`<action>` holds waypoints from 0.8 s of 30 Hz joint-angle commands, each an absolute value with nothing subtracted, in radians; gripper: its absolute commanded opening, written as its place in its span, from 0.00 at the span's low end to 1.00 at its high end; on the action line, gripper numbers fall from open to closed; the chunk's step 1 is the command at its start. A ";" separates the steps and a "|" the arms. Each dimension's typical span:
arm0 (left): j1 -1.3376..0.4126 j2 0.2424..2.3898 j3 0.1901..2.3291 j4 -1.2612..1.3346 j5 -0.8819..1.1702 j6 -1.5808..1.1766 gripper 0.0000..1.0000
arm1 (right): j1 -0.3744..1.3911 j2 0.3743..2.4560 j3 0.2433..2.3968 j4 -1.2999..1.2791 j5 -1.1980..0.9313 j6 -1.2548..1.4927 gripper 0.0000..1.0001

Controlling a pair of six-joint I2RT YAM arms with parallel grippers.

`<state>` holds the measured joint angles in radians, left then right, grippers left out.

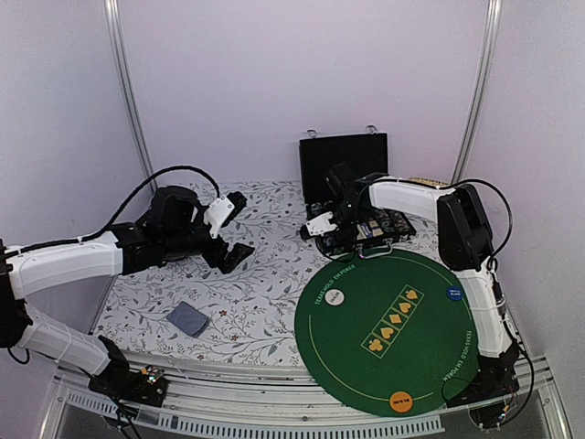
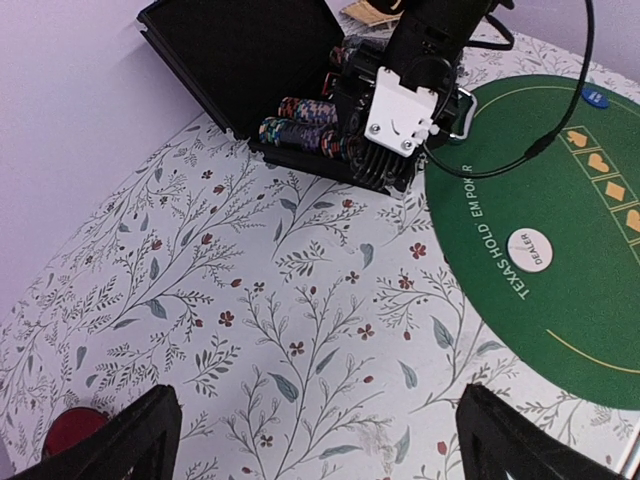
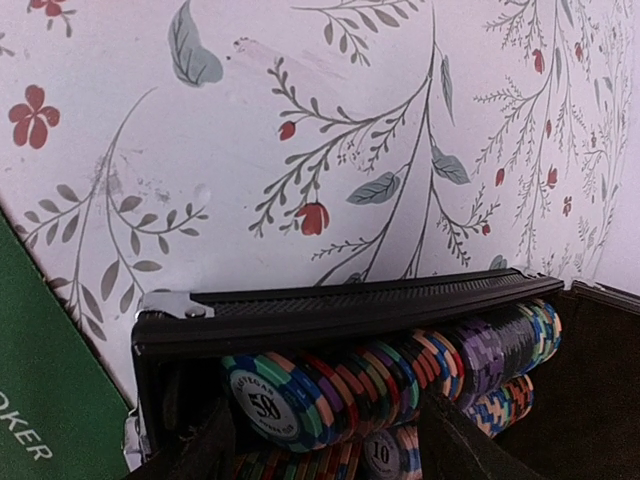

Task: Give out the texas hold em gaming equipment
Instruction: Pick up the pile of poker chips from the chip case.

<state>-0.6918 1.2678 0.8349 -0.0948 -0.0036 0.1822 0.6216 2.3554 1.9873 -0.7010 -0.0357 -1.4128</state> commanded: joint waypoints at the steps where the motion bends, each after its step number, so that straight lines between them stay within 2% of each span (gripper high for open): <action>1: -0.681 1.244 0.833 -0.103 0.005 0.179 0.98 | 0.621 2.453 2.041 -0.861 -0.101 -1.414 0.62; 9: -0.681 1.239 0.833 -0.104 0.000 0.181 0.98 | 0.617 2.488 2.047 -0.956 -0.093 -1.395 0.58; 15: -0.680 1.237 0.835 -0.104 0.000 0.181 0.98 | 0.645 2.438 2.005 -1.049 -0.070 -1.378 0.57; 24: -0.681 1.235 0.834 -0.104 0.006 0.180 0.98 | 0.658 2.385 2.001 -0.988 -0.053 -1.371 0.55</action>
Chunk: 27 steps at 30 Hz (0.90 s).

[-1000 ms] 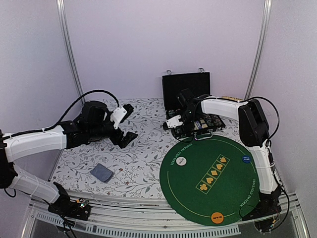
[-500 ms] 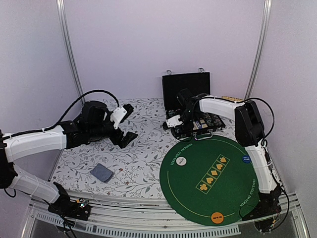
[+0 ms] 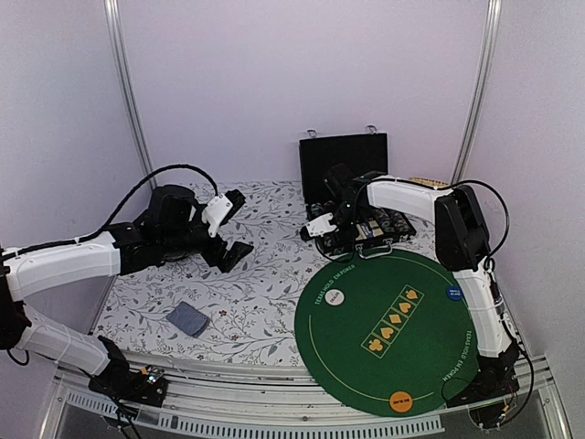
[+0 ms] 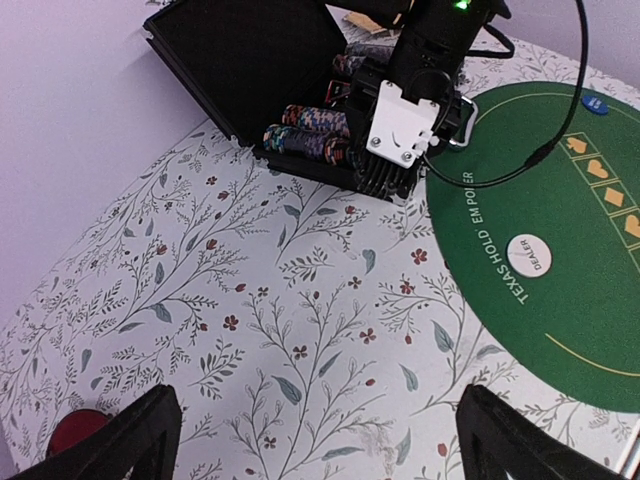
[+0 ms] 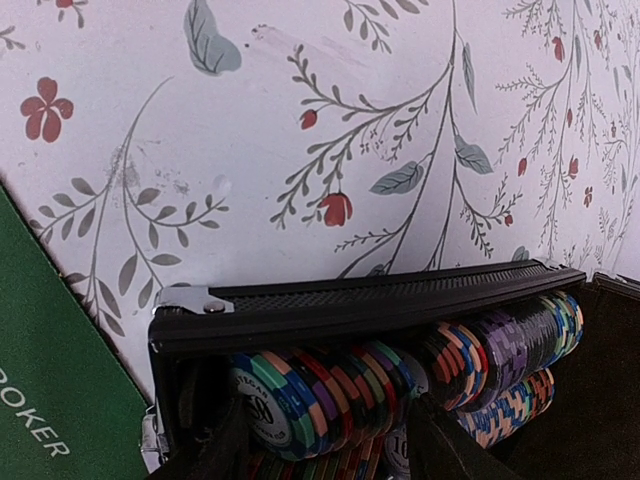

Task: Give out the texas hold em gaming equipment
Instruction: Pick up the pile of poker chips from the chip case.

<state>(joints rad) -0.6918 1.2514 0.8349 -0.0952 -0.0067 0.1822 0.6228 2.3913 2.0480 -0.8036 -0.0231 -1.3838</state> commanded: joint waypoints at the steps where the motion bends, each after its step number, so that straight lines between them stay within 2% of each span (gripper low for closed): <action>1: -0.681 1.235 0.834 -0.104 0.006 0.180 0.98 | 0.659 2.387 2.004 -0.990 -0.050 -1.374 0.55; 11: -0.680 1.238 0.833 -0.104 0.005 0.180 0.98 | 0.665 2.413 2.061 -1.160 -0.081 -1.389 0.55; 16: -0.681 1.238 0.833 -0.102 0.007 0.180 0.98 | 0.667 2.409 2.060 -1.062 -0.062 -1.389 0.56; 21: -0.680 1.236 0.833 -0.104 0.005 0.182 0.99 | 0.664 2.421 2.060 -0.922 -0.063 -1.412 0.64; 27: -0.681 1.232 0.833 -0.104 -0.001 0.185 0.98 | 0.640 2.491 2.125 -0.963 -0.103 -1.414 0.63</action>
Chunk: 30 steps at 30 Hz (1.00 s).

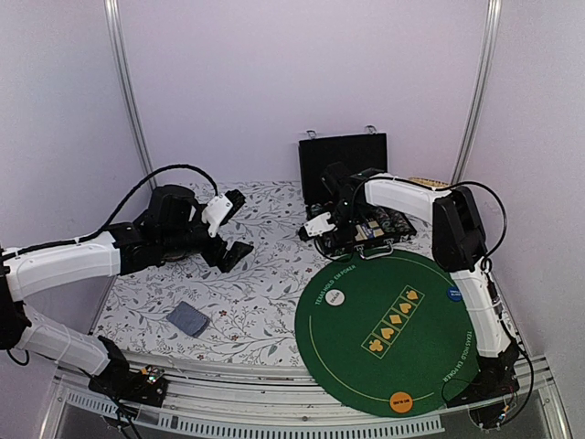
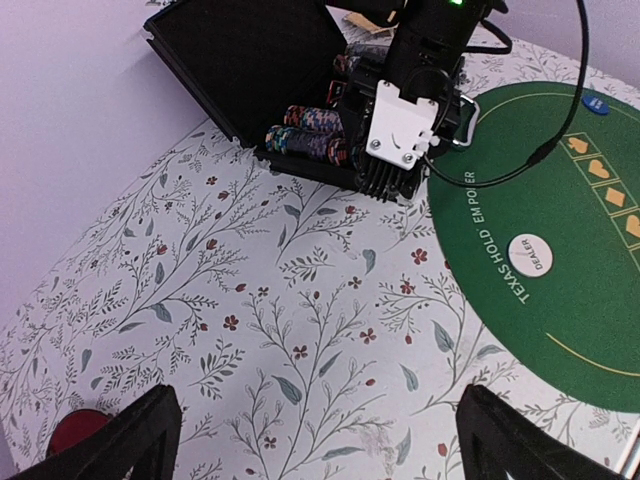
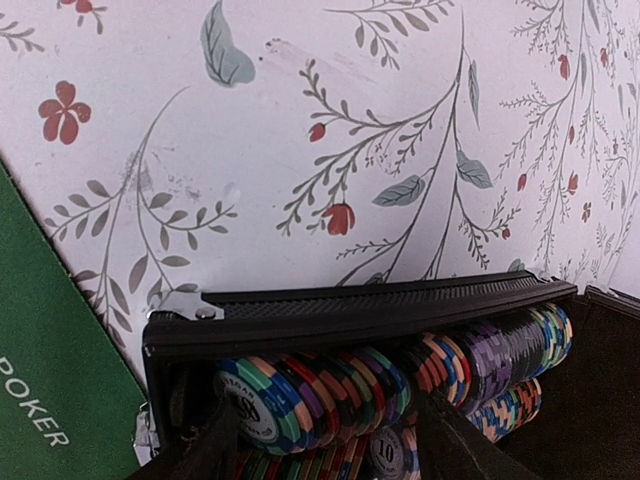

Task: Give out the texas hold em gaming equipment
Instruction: Pick up the pile of poker chips from the chip case.

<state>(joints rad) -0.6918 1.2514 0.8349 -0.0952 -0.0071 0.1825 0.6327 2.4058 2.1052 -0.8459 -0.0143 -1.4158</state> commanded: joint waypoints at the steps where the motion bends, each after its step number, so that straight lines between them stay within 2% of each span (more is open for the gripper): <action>1: -0.680 1.232 0.833 -0.104 -0.001 0.184 0.98 | 0.637 2.500 2.125 -0.977 -0.102 -1.412 0.62; 14: -0.681 1.229 0.833 -0.104 -0.003 0.185 0.98 | 0.638 2.499 2.094 -1.116 -0.034 -1.350 0.51; 26: -0.681 1.229 0.833 -0.104 -0.001 0.185 0.98 | 0.670 2.446 2.070 -1.131 0.006 -1.340 0.51; 30: -0.683 1.228 0.832 -0.104 0.000 0.186 0.98 | 0.671 2.466 2.071 -1.109 -0.001 -1.353 0.55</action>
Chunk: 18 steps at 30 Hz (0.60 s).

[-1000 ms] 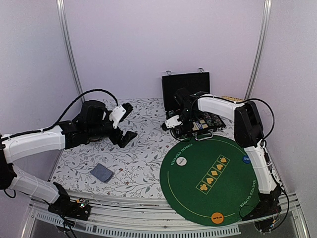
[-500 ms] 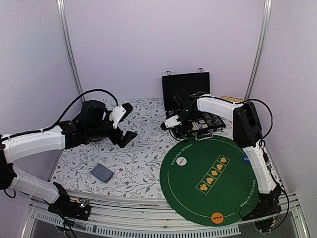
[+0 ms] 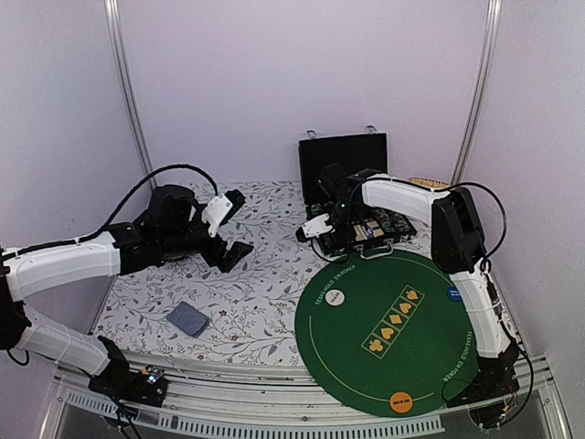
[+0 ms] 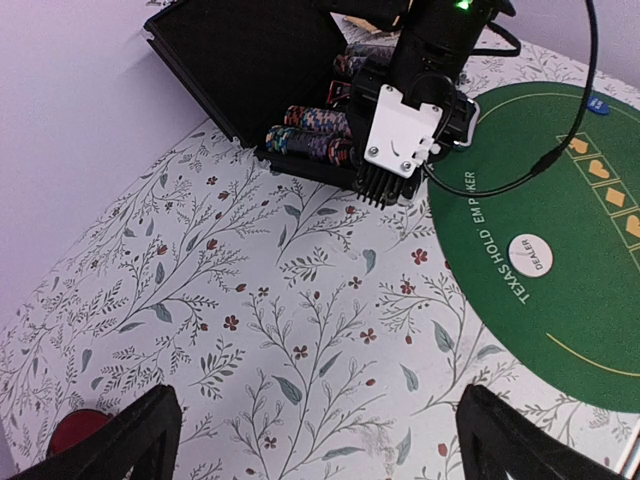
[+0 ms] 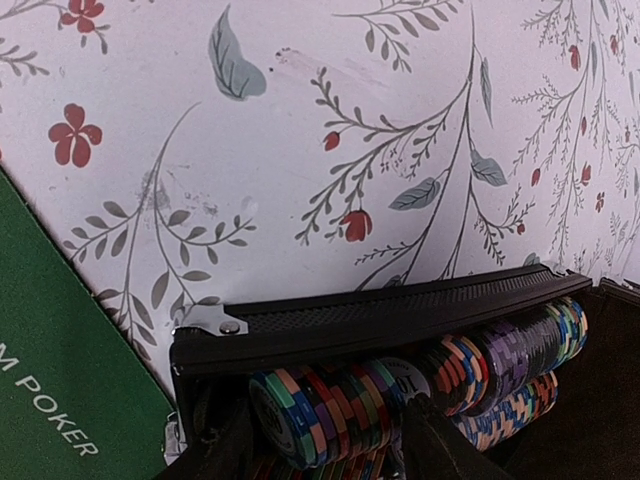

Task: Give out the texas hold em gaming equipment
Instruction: Pick up the pile of poker chips from the chip case.

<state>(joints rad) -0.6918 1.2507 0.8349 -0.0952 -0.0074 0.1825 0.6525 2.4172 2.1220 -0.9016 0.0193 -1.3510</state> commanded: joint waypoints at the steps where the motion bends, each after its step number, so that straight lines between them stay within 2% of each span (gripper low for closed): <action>1: -0.682 1.228 0.831 -0.104 0.000 0.186 0.98 | 0.670 2.476 2.072 -1.102 0.001 -1.358 0.58; 5: -0.682 1.226 0.831 -0.103 -0.001 0.188 0.98 | 0.664 2.521 2.099 -1.107 -0.010 -1.371 0.65; 12: -0.683 1.226 0.830 -0.103 -0.003 0.188 0.98 | 0.649 2.554 2.095 -1.101 -0.018 -1.378 0.65; 18: -0.682 1.226 0.830 -0.103 -0.008 0.189 0.98 | 0.649 2.549 2.085 -1.103 -0.002 -1.345 0.43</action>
<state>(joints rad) -0.6918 1.2419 0.8349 -0.0952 -0.0082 0.1829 0.6453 2.4527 2.1555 -0.8841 0.0174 -1.3636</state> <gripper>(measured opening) 0.984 0.476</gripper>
